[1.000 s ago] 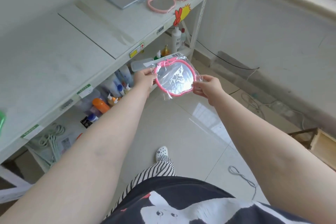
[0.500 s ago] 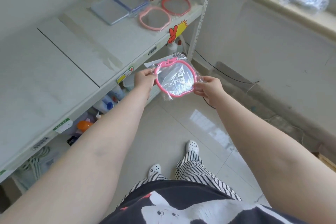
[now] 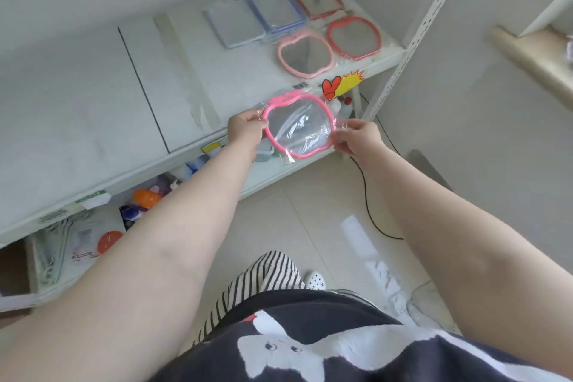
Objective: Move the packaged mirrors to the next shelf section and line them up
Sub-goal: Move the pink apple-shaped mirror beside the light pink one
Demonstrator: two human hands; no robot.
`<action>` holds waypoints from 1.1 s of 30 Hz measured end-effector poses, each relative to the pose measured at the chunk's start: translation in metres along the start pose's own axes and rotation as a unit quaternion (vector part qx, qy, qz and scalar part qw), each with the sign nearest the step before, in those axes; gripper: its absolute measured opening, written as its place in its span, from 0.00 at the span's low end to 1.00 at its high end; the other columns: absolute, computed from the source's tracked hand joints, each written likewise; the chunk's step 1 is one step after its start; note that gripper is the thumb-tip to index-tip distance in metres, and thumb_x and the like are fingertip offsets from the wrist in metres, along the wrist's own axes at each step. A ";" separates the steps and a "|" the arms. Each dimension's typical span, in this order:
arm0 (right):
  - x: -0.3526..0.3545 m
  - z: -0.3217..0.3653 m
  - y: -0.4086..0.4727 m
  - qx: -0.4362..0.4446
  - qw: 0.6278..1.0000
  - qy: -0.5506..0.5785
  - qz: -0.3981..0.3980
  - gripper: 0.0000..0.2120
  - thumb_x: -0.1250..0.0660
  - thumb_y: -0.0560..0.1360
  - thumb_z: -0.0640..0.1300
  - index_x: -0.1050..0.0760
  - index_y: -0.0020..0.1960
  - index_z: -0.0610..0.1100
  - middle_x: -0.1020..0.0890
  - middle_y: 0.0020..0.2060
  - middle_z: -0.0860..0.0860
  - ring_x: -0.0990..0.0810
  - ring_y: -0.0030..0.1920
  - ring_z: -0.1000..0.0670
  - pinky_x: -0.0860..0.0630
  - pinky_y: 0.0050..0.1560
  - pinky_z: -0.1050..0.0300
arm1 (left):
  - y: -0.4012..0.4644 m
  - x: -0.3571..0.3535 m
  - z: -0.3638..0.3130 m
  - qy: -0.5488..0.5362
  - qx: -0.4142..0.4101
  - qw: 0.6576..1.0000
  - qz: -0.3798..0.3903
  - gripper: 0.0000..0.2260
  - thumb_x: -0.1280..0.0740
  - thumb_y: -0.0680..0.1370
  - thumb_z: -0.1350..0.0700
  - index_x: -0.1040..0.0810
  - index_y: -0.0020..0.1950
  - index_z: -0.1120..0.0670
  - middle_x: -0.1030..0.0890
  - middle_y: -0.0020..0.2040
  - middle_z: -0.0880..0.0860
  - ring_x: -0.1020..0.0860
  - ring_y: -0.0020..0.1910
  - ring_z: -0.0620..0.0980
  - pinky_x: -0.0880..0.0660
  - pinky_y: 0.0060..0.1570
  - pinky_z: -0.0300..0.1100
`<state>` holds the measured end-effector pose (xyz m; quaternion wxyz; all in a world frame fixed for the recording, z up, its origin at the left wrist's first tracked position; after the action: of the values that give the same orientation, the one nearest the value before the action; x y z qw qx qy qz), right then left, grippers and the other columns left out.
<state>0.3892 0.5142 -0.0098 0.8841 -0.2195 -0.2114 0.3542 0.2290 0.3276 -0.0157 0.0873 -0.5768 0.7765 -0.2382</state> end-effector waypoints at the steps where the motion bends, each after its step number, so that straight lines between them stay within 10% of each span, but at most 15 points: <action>1: -0.005 0.006 0.006 0.004 1.000 -0.006 0.008 0.19 0.29 0.65 0.29 0.20 0.56 0.37 0.19 0.40 0.40 0.20 0.37 0.45 0.19 0.54 0.48 | 0.005 0.002 -0.004 -0.008 -0.001 1.000 -0.009 0.16 0.34 0.74 0.69 0.21 0.61 0.61 0.21 0.38 0.51 0.23 0.37 0.50 0.20 0.50 0.45; 7: -0.039 0.043 0.046 0.023 0.999 -0.020 0.036 0.19 0.29 0.69 0.30 0.22 0.59 0.37 0.18 0.39 0.42 0.19 0.32 0.49 0.18 0.36 0.62 | 0.051 0.016 -0.024 -0.014 0.003 0.998 -0.059 0.16 0.35 0.74 0.69 0.20 0.60 0.58 0.19 0.44 0.55 0.22 0.41 0.53 0.21 0.52 0.45; 15: -0.092 0.095 0.109 0.025 0.997 -0.066 0.023 0.13 0.26 0.69 0.34 0.20 0.52 0.39 0.20 0.32 0.44 0.21 0.32 0.46 0.20 0.52 0.48 | 0.140 0.035 -0.061 0.001 0.000 0.995 -0.103 0.17 0.35 0.74 0.69 0.19 0.60 0.56 0.17 0.56 0.55 0.22 0.46 0.51 0.23 0.54 0.43; 33: -0.134 0.104 0.156 0.019 0.981 -0.194 0.002 0.09 0.37 0.67 0.32 0.26 0.32 0.43 0.19 0.29 0.42 0.16 0.35 0.40 0.18 0.42 0.41 | 0.201 0.049 -0.055 0.088 0.047 0.987 -0.123 0.12 0.31 0.73 0.64 0.17 0.54 0.55 0.17 0.47 0.53 0.22 0.41 0.52 0.25 0.45 0.41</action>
<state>0.1619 0.5447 -0.0382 0.8298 -0.1304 -0.3712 0.3957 0.0190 0.3413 -0.0554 0.0156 -0.6397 0.6923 -0.3335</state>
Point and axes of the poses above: each hand's wrist, its own y-axis towards the middle knuckle, its own x-axis out of the back of the hand, z = x × y, the point moved 6 cm from there along y, towards the middle knuckle
